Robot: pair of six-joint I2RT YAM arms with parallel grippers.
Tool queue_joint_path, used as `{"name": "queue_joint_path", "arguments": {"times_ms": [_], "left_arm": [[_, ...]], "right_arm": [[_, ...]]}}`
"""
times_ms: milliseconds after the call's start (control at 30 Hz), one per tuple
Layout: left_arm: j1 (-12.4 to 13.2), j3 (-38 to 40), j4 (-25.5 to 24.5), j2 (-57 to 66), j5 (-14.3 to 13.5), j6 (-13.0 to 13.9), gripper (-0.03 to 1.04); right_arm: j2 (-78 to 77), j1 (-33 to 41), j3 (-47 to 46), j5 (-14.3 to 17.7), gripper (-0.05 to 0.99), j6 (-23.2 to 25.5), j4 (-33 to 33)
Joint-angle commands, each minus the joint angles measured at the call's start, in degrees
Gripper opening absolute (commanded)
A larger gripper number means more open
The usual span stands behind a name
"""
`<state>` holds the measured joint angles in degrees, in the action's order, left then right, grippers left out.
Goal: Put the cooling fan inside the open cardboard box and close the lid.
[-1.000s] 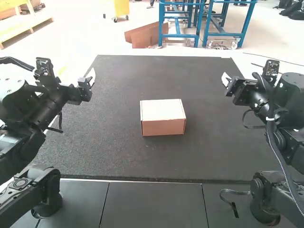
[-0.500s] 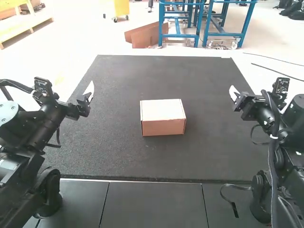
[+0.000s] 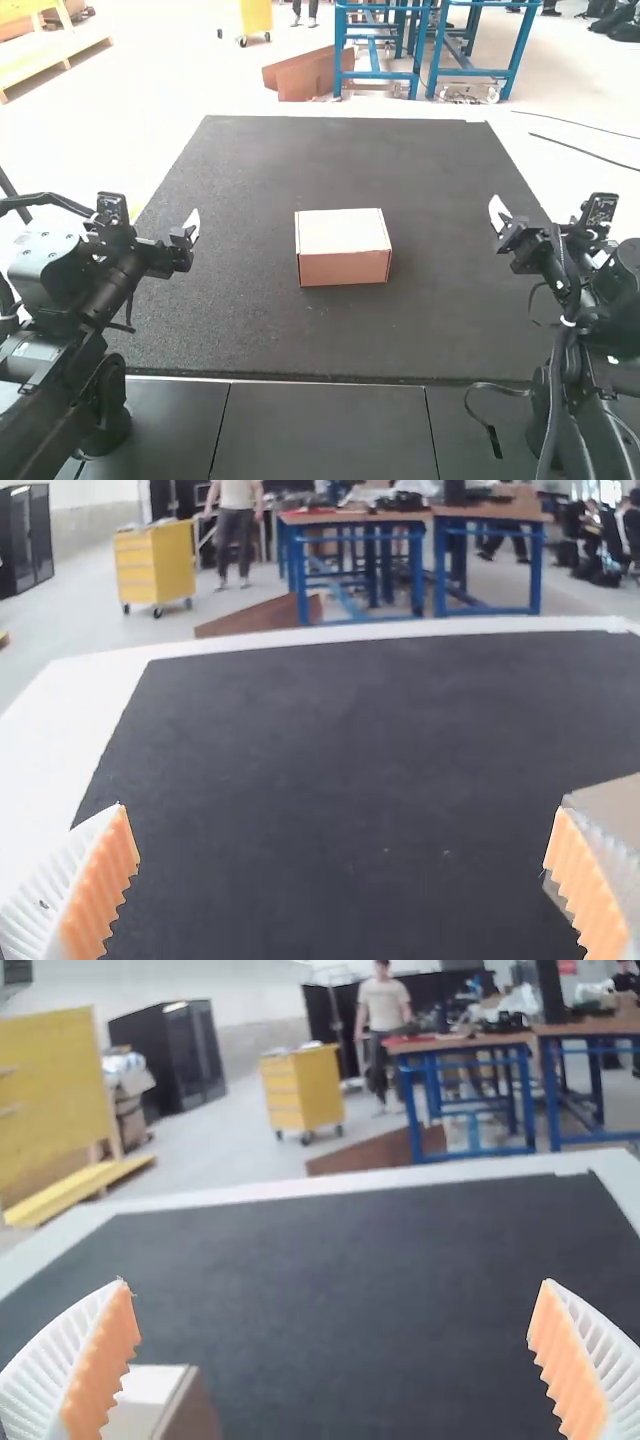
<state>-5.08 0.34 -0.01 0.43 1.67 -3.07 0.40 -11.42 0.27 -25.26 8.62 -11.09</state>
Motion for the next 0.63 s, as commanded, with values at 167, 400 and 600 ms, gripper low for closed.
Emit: {"name": "queue_joint_path", "arguments": {"times_ms": [167, 400, 600], "left_arm": [[1.39, -0.34, -0.69, -0.43, -0.53, -0.09, 0.96], [1.30, -0.34, -0.69, -0.51, -0.53, -0.09, 0.96], [1.39, -0.34, -0.69, -0.43, -0.53, -0.09, 0.96]], "right_arm": [[-0.40, -3.52, -0.27, 1.88, 0.91, -4.67, 9.07], [-0.40, -8.71, -0.27, 3.81, 0.91, -7.13, 12.67], [-0.40, -12.31, -0.27, 3.81, 0.91, -7.74, 12.76]]}}
